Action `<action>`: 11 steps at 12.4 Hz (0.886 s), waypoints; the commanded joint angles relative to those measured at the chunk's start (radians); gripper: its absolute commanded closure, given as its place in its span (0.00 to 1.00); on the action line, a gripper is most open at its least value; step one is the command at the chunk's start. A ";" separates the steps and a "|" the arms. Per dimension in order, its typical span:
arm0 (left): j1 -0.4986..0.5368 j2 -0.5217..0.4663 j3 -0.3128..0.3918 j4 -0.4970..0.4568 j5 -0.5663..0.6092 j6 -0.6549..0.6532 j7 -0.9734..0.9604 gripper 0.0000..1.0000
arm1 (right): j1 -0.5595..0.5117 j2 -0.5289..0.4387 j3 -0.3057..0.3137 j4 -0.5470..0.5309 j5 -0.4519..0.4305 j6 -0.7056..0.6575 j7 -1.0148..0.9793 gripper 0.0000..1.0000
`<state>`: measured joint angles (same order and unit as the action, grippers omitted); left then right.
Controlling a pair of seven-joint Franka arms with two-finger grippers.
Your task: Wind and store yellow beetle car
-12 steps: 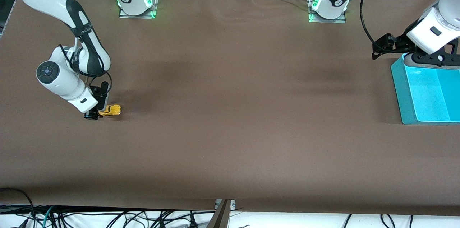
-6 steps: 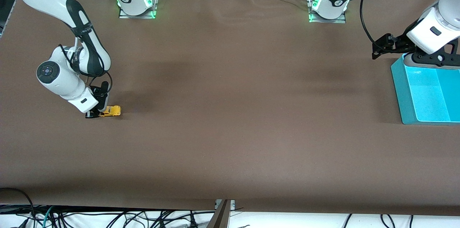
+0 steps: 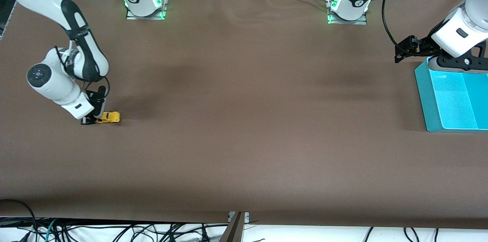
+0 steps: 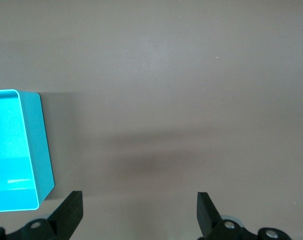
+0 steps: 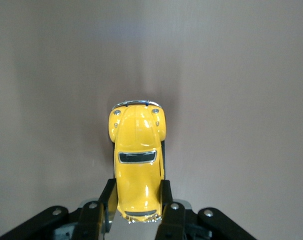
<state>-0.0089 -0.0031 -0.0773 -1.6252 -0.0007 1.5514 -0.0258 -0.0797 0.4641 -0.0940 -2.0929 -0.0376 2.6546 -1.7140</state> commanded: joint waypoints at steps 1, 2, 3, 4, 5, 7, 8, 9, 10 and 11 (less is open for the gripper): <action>0.007 -0.009 -0.001 -0.002 -0.016 -0.010 0.024 0.00 | -0.107 0.048 0.010 0.030 0.008 0.008 -0.114 0.78; 0.007 -0.009 -0.001 -0.002 -0.016 -0.010 0.024 0.00 | -0.138 0.062 0.010 0.045 0.010 0.008 -0.139 0.77; 0.007 -0.009 -0.001 -0.002 -0.016 -0.010 0.024 0.00 | -0.161 0.076 0.011 0.059 0.013 0.008 -0.162 0.76; 0.007 -0.009 -0.001 -0.002 -0.016 -0.010 0.024 0.00 | -0.176 0.091 0.011 0.076 0.030 0.008 -0.192 0.75; 0.007 -0.009 -0.001 -0.002 -0.016 -0.010 0.024 0.00 | -0.186 0.102 0.011 0.086 0.060 0.008 -0.228 0.75; 0.007 -0.009 -0.001 -0.002 -0.016 -0.010 0.024 0.00 | -0.186 0.110 0.011 0.096 0.114 0.008 -0.277 0.75; 0.007 -0.009 -0.001 -0.002 -0.016 -0.010 0.024 0.00 | -0.186 0.110 0.011 0.097 0.116 0.007 -0.279 0.75; 0.007 -0.009 -0.001 -0.002 -0.016 -0.010 0.024 0.00 | -0.186 0.110 0.011 0.097 0.116 0.007 -0.279 0.73; 0.007 -0.009 -0.001 -0.002 -0.016 -0.010 0.024 0.00 | -0.186 0.110 0.013 0.099 0.116 0.007 -0.279 0.65; 0.007 -0.009 -0.001 -0.002 -0.016 -0.010 0.024 0.00 | -0.186 0.110 0.016 0.099 0.120 0.007 -0.277 0.18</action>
<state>-0.0089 -0.0032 -0.0773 -1.6252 -0.0007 1.5513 -0.0258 -0.2525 0.5068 -0.0937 -2.0261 0.0546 2.6487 -1.9602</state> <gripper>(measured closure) 0.000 0.612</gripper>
